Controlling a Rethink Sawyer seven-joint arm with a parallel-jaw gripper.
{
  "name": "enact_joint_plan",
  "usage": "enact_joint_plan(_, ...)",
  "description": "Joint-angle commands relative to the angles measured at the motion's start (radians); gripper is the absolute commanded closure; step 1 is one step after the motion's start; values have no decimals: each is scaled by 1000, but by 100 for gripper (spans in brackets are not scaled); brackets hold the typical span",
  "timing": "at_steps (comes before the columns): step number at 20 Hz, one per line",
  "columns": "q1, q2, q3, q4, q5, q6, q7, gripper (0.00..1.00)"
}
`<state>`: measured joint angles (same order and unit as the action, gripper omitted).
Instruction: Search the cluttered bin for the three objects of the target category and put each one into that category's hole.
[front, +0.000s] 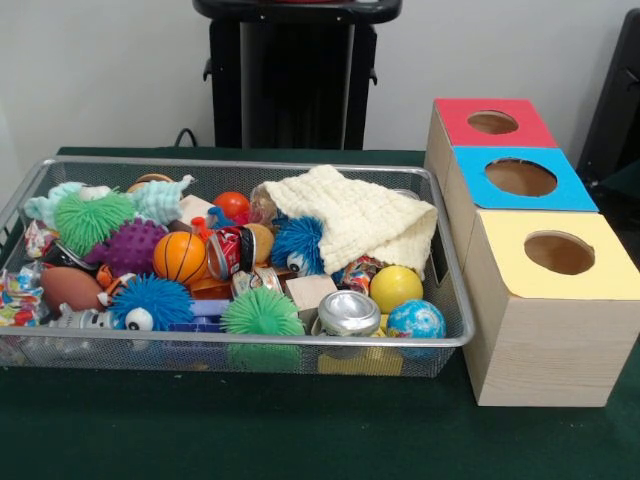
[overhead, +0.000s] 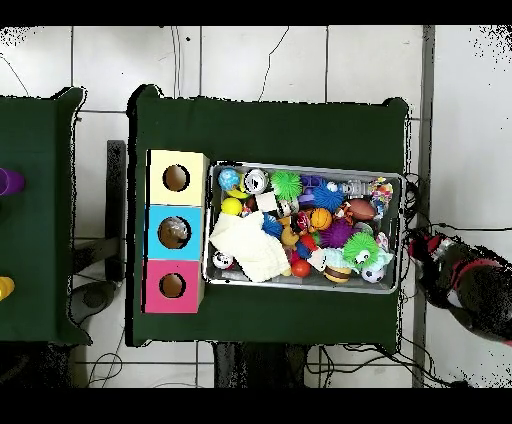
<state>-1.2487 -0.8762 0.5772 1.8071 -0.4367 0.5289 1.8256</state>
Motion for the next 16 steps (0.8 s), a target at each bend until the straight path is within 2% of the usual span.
enact_joint_plan(1, 5, 87, 110, 121, -147, -71, -227, 0)
enact_joint_plan(9, 28, 107, 105, 119, -226, -118, -156, 0)
enact_joint_plan(16, 61, 142, 54, 136, -320, -242, -73, 0)
